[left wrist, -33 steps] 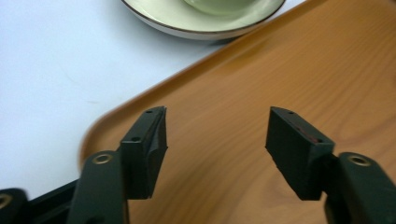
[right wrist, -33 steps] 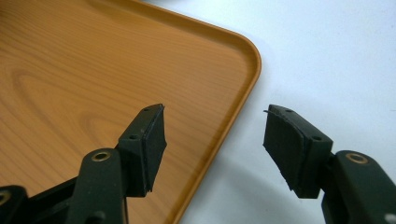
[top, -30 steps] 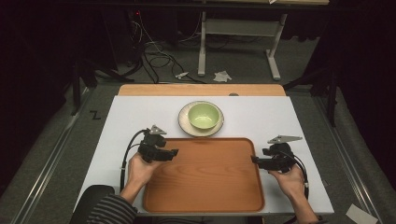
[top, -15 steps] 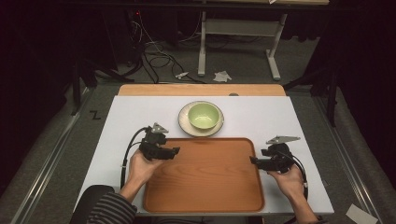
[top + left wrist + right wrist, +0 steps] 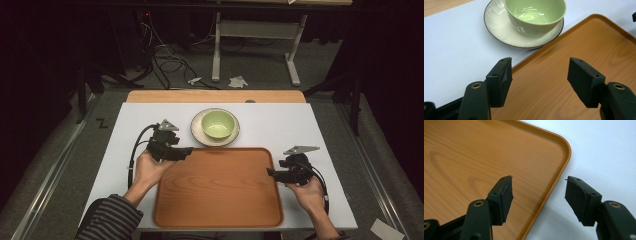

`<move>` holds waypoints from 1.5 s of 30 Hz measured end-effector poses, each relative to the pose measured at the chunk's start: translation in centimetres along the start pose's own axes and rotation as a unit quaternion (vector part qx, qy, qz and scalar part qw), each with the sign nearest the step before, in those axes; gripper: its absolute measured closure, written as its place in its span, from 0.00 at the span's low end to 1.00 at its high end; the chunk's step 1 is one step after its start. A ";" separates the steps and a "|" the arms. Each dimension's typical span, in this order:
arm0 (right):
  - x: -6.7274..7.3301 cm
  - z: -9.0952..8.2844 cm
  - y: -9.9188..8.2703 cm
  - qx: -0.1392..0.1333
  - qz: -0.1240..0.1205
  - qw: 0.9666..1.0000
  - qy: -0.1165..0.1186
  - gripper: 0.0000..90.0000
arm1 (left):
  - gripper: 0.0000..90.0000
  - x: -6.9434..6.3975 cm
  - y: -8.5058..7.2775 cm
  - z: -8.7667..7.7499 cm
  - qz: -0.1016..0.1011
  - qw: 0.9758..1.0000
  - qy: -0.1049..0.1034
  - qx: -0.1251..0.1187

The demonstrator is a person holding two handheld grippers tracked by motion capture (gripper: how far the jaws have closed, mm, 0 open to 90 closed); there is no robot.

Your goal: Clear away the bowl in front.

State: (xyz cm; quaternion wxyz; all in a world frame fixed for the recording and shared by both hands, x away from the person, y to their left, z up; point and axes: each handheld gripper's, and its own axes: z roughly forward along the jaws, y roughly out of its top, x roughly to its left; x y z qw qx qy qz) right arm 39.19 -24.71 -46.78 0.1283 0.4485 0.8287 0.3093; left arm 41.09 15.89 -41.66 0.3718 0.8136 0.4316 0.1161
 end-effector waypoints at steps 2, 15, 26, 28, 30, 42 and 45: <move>0.0 0.0 0.0 0.000 -0.001 1.000 0.000 0.45 | 0.43 0.1 0.5 0.3 0.004 1.000 -0.005 0.001; 0.0 -0.2 -0.1 0.002 0.000 1.000 0.000 0.45 | 0.43 1.3 3.9 2.4 0.002 0.999 0.003 0.048; 0.3 0.0 -0.1 0.008 -0.006 1.000 0.000 0.45 | 0.42 1.3 6.6 4.5 0.018 0.997 0.028 0.072; 0.3 0.0 -0.1 0.007 -0.006 1.000 0.002 0.45 | 0.42 1.4 7.1 5.1 0.019 0.996 0.035 0.074; 0.3 -0.1 -0.1 0.005 -0.006 1.000 0.002 0.45 | 0.43 1.5 7.6 5.6 0.019 0.996 0.042 0.078; 0.1 -0.1 0.0 0.004 -0.005 1.000 0.006 0.45 | 0.45 2.8 10.2 9.2 -0.012 0.994 0.063 0.093; 0.1 -0.1 -0.1 0.005 -0.003 1.000 0.006 0.45 | 0.45 3.3 10.3 10.5 -0.031 0.992 0.069 0.102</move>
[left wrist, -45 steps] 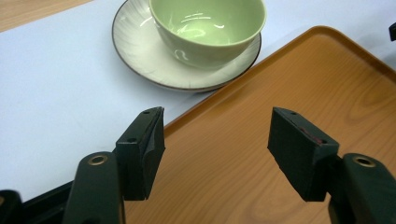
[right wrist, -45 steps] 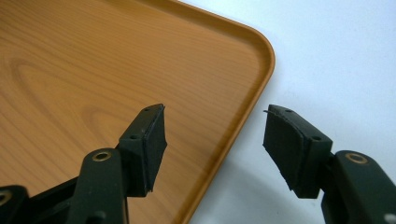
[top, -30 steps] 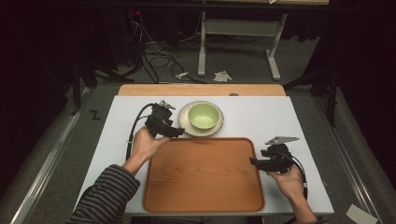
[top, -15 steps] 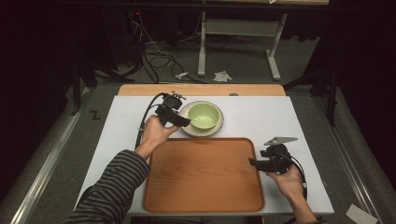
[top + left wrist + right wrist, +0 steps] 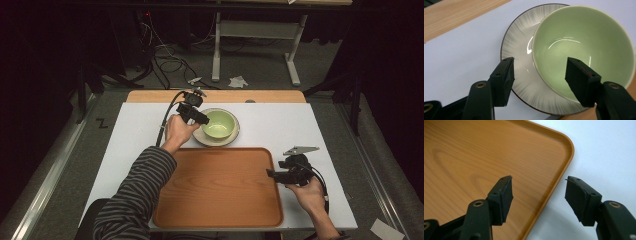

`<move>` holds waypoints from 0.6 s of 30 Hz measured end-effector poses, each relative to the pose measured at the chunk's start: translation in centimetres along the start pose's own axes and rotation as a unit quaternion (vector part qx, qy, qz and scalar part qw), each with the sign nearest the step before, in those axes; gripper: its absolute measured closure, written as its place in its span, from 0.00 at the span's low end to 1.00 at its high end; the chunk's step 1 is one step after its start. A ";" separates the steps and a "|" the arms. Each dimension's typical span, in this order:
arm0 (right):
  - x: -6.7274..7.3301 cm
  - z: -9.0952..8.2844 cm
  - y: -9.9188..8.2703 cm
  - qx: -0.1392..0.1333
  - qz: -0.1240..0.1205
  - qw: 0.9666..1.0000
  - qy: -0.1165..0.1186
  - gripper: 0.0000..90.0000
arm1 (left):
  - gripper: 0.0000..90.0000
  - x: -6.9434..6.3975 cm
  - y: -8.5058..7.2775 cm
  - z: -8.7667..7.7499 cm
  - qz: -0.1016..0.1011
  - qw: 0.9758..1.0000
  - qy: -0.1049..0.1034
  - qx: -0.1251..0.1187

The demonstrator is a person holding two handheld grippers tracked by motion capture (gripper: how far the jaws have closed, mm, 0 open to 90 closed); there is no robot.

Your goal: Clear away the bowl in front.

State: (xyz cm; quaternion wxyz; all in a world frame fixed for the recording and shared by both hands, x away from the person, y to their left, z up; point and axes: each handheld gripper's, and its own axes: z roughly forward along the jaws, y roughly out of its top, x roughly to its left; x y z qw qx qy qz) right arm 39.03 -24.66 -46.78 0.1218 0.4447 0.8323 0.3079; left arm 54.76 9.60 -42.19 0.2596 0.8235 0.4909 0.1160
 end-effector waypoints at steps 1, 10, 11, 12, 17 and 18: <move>0.0 0.0 0.0 0.000 0.000 1.000 -0.001 0.45 | 0.45 0.1 0.1 0.3 -0.004 1.000 0.000 0.003; 0.0 0.3 0.1 0.004 0.001 1.000 0.000 0.45 | 0.49 0.6 0.3 2.9 -0.024 0.999 -0.011 0.038; 0.0 0.3 0.1 0.005 0.000 1.000 -0.001 0.45 | 0.50 0.7 0.4 3.0 -0.026 0.999 -0.010 0.040; 0.0 0.3 0.1 0.005 -0.002 1.000 -0.002 0.45 | 0.51 0.7 0.4 3.2 -0.028 0.999 -0.010 0.042; 0.1 0.3 0.1 0.005 0.000 1.000 0.001 0.45 | 0.53 0.5 0.3 3.9 -0.029 0.998 -0.005 0.061; 0.1 0.4 0.1 0.009 0.001 1.000 0.000 0.45 | 0.55 0.6 0.3 3.9 -0.030 0.998 -0.005 0.062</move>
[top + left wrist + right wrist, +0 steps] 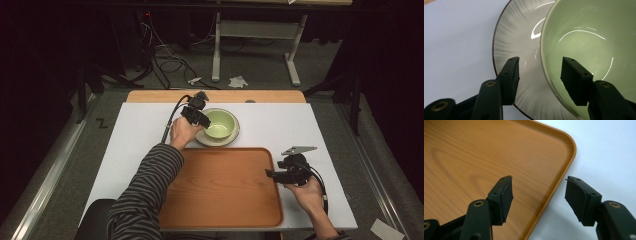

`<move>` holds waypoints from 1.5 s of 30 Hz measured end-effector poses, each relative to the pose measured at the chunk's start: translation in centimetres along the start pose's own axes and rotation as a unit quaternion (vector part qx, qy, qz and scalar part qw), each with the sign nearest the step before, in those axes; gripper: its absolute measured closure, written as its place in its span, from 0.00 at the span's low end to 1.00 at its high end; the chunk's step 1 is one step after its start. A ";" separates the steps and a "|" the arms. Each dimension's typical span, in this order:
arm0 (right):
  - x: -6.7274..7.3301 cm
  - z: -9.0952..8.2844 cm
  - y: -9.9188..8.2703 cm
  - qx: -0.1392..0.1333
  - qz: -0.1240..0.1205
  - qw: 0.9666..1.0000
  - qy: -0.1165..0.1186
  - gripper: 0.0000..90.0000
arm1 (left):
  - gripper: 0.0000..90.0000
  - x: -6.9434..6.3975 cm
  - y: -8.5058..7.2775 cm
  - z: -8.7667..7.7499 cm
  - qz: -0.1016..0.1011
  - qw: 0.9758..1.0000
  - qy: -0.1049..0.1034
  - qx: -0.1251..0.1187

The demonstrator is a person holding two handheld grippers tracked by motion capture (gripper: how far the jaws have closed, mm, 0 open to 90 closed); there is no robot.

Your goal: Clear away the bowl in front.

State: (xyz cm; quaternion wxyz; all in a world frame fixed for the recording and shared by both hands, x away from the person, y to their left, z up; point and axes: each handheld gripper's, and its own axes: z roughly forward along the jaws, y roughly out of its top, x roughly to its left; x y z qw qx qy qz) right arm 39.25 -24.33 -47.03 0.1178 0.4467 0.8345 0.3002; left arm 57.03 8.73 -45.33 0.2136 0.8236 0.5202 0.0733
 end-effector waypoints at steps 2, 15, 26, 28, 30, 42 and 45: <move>0.0 0.1 0.0 -0.001 -0.002 1.000 -0.002 0.45 | 0.58 0.3 0.0 0.1 -0.009 1.000 -0.002 0.000; 0.0 0.0 0.0 -0.001 -0.006 1.000 -0.004 0.45 | 0.74 0.8 0.0 0.5 -0.024 0.999 -0.020 0.009; 0.1 0.1 0.1 0.000 -0.007 1.000 -0.010 0.45 | 0.89 1.3 0.1 1.0 -0.037 0.999 -0.039 0.010; 0.1 0.1 0.1 0.000 -0.006 1.000 -0.012 0.45 | 0.90 1.4 0.1 1.0 -0.046 0.998 -0.046 0.008; 0.1 0.1 0.2 -0.003 -0.008 1.000 -0.018 0.45 | 0.92 1.5 0.1 1.1 -0.050 0.998 -0.046 0.008; 0.3 -0.1 0.3 -0.016 -0.012 1.000 -0.024 0.46 | 0.94 2.1 0.1 1.1 -0.071 0.995 -0.069 0.000; 0.3 -0.1 0.3 -0.020 -0.008 1.000 -0.022 0.46 | 0.94 2.1 0.2 1.2 -0.069 0.994 -0.079 -0.012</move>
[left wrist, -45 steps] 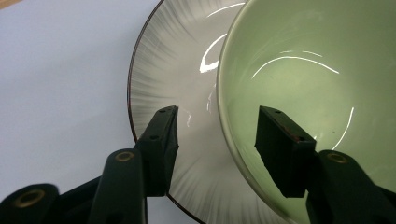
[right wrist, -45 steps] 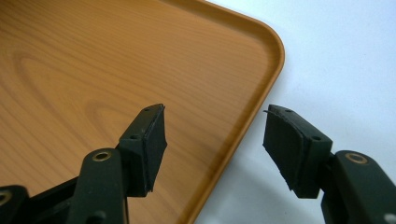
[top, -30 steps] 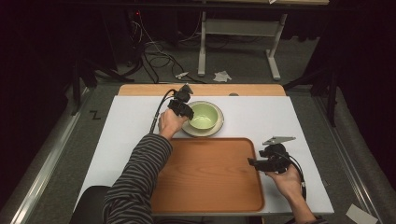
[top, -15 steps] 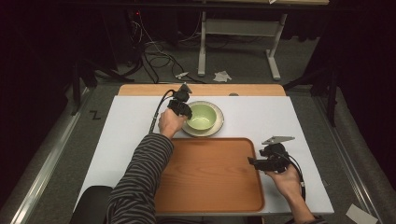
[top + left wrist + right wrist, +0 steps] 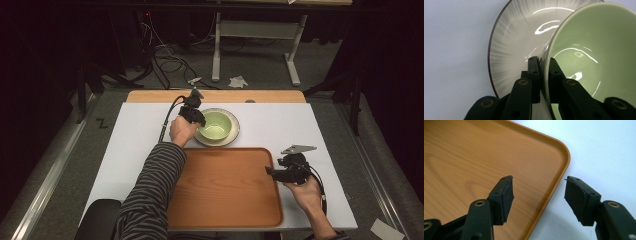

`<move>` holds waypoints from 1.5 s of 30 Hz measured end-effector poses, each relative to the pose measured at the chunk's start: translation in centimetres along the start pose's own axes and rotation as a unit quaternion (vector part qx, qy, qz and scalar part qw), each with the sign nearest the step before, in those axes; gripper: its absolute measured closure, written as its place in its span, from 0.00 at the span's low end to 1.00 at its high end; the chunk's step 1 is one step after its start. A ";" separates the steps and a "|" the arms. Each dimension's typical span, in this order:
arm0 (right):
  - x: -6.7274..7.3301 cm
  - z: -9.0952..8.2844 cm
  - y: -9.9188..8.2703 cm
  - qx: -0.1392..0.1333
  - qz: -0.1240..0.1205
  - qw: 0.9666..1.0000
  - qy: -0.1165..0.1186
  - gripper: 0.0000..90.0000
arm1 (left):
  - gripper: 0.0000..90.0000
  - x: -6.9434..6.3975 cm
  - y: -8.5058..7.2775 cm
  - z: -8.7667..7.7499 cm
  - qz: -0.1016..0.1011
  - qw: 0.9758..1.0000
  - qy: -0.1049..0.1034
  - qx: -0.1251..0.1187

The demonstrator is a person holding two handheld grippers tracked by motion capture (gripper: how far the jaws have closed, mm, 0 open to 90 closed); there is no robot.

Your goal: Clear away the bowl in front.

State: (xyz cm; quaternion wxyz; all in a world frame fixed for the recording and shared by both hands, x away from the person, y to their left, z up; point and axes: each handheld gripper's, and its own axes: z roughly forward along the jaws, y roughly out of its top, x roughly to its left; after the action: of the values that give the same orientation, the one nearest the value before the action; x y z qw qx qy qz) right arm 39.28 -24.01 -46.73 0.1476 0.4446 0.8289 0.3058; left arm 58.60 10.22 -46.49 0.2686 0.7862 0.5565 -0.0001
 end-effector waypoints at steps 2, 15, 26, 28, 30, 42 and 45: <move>-0.1 0.0 0.0 0.000 -0.002 1.000 -0.002 0.46 | 0.93 -0.1 0.0 0.0 -0.002 1.000 -0.003 -0.004; 0.0 -0.1 0.0 0.000 -0.003 1.000 -0.001 0.46 | 0.93 -0.5 0.0 -1.6 0.008 1.000 -0.015 -0.024; 0.0 0.1 0.0 0.005 -0.004 1.000 0.003 0.46 | 0.93 -0.4 -0.1 -3.1 0.021 0.999 -0.021 -0.031; 0.0 0.2 0.0 0.009 -0.005 1.000 0.004 0.46 | 0.93 -0.6 -0.2 -3.4 0.027 0.999 -0.023 -0.030; 0.0 0.2 0.0 0.009 -0.005 1.000 0.003 0.46 | 0.93 -0.7 -0.3 -3.5 0.029 0.999 -0.024 -0.032; 0.1 0.2 0.0 0.010 -0.007 1.000 0.004 0.46 | 0.93 -1.8 -0.8 -5.0 0.056 0.997 -0.033 -0.034; 0.1 0.2 -0.1 0.009 -0.003 1.000 0.003 0.46 | 0.93 -2.0 -0.9 -5.5 0.061 0.997 -0.033 -0.034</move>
State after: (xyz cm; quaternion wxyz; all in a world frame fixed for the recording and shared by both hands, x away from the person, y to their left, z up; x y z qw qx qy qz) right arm 39.30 -23.92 -46.89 0.1422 0.4422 0.8336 0.2989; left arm 55.41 11.01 -41.59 0.3126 0.8090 0.4977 0.0094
